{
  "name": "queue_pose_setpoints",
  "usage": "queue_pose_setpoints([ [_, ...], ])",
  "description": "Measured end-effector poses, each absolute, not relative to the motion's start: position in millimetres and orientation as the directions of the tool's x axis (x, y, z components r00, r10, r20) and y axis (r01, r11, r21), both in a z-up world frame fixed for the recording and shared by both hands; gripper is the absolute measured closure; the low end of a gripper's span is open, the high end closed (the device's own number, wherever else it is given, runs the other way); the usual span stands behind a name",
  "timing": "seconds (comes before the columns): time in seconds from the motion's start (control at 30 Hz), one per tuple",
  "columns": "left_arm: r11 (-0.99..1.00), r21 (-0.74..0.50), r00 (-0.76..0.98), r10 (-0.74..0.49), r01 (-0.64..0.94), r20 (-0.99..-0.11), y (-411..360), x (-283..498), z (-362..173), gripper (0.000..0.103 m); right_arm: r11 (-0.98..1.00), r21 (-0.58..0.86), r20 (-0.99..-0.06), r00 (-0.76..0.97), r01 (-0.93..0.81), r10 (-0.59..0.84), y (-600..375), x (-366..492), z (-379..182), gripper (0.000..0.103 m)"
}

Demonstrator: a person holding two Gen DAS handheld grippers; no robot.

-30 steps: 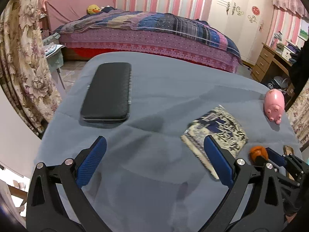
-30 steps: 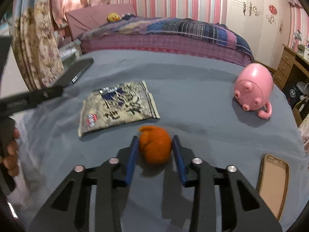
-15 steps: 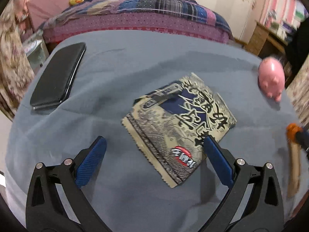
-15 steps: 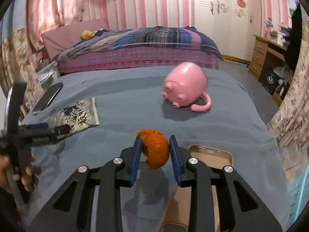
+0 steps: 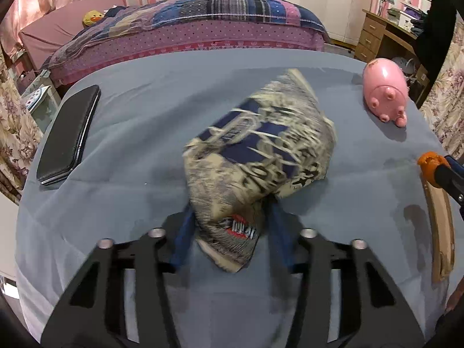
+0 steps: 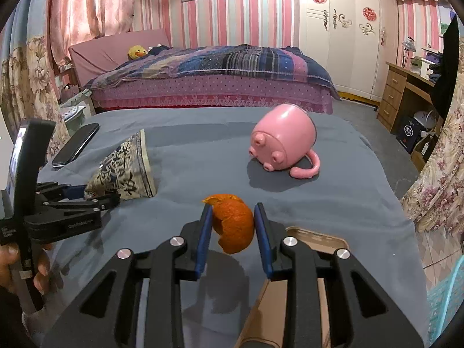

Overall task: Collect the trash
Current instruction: 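Grasp the printed snack bag with the left tool while the right grasps the orange peel, then carry the snack bag and orange peel over the blue basket and open both tools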

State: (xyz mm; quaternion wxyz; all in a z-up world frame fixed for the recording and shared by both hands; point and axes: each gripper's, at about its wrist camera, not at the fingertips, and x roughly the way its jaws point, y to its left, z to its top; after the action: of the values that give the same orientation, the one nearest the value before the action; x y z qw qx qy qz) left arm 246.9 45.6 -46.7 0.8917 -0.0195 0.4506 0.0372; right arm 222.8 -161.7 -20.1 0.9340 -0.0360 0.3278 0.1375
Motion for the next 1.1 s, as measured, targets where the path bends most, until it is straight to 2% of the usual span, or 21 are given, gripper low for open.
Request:
queue_pose_setpoints([
  [0.07, 0.997, -0.004, 0.592, 0.042, -0.076, -0.805, 44.7, 245.9, -45.1, 0.071, 0.962, 0.022, -0.62, 0.751, -0.274, 0.228, -163.4, 223.0, -19.4, 0.073],
  [0.2, 0.997, 0.018, 0.609, 0.058, -0.071, -0.791, 38.8, 242.7, -37.6, 0.078, 0.964, 0.027, -0.616, 0.755, -0.264, 0.225, -167.9, 221.5, -18.8, 0.073],
  [0.3, 0.997, 0.019, 0.641, 0.06, -0.071, -0.765, 36.6, 235.7, -23.5, 0.089, 0.966, 0.028, -0.61, 0.761, -0.257, 0.22, -172.0, 220.7, -16.9, 0.073],
  [0.57, 0.997, 0.036, 0.724, 0.079, -0.075, -0.685, 26.4, 194.2, 8.4, 0.09, 0.973, 0.067, -0.587, 0.779, -0.223, 0.219, -196.5, 210.6, -3.7, 0.073],
  [0.73, 0.998, -0.004, 0.752, 0.042, -0.059, -0.658, 15.2, 170.7, 22.0, 0.09, 0.978, 0.047, -0.574, 0.795, -0.204, 0.193, -221.8, 192.5, 4.7, 0.073],
  [1.1, 0.998, -0.045, 0.754, -0.057, 0.036, -0.654, -55.8, 131.1, 22.8, 0.09, 1.0, -0.007, -0.571, 0.821, -0.02, 0.012, -344.7, 126.4, 10.6, 0.073],
])
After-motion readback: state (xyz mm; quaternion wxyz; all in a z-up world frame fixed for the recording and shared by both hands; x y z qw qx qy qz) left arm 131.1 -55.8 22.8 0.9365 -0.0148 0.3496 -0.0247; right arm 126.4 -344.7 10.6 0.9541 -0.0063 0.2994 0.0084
